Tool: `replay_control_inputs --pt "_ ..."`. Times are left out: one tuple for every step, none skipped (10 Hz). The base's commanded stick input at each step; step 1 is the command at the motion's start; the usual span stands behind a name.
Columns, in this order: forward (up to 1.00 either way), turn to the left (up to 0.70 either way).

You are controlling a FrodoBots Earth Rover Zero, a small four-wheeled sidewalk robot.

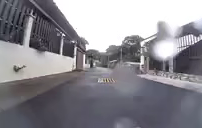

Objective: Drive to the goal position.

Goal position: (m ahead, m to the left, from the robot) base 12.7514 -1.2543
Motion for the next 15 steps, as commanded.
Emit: replay_control_inputs --pt "0.70 0.00" --pt "0.70 0.00" --pt "0.70 0.00" --pt "0.70 0.00" --pt "0.70 0.18" --pt "0.70 0.35" --pt "0.70 0.23" --pt "0.70 0.00" --pt "0.70 0.00" --pt "0.70 0.00" --pt "0.70 0.00" --pt "0.70 0.00" --pt "0.70 0.00" --pt "0.70 0.00" --pt "0.70 0.00"
